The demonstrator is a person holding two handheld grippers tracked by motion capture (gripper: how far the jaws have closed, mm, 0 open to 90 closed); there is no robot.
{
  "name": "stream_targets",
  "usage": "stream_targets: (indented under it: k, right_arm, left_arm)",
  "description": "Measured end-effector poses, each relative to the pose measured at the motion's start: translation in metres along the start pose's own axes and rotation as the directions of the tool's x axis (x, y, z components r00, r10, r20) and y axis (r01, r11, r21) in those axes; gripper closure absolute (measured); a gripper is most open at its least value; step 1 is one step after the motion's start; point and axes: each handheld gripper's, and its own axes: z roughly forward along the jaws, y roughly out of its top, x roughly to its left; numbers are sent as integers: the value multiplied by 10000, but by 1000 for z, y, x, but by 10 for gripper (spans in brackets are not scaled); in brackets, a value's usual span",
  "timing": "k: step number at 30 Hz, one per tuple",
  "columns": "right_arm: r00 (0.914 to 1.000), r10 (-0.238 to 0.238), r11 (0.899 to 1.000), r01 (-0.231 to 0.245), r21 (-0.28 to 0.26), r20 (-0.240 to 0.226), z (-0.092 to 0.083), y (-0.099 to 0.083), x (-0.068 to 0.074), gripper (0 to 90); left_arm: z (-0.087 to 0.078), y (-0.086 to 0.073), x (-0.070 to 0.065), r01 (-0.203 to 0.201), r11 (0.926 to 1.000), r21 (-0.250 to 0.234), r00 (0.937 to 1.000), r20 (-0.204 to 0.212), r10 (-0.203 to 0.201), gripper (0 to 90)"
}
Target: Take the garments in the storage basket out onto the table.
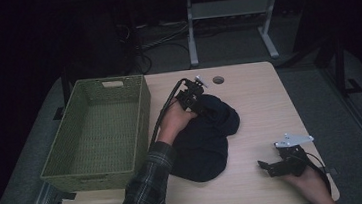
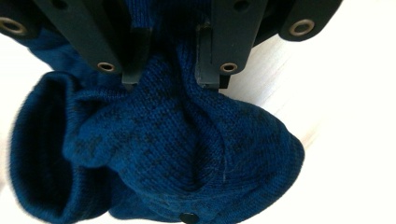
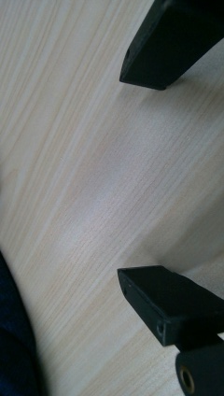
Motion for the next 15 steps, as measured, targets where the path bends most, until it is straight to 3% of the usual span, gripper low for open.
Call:
stream_targets:
  k: [10,15]
  right_arm:
    - [10000,2,10000,-2,17,7,0,0,0,59]
    - [10000,-11,10000,11,11,15,0,0,0,59]
  left_arm:
    - [30,-16,22,730,9951,667,9966,-423,-703,721]
    - [43,-24,26,861,9913,993,9949,-611,-803,713]
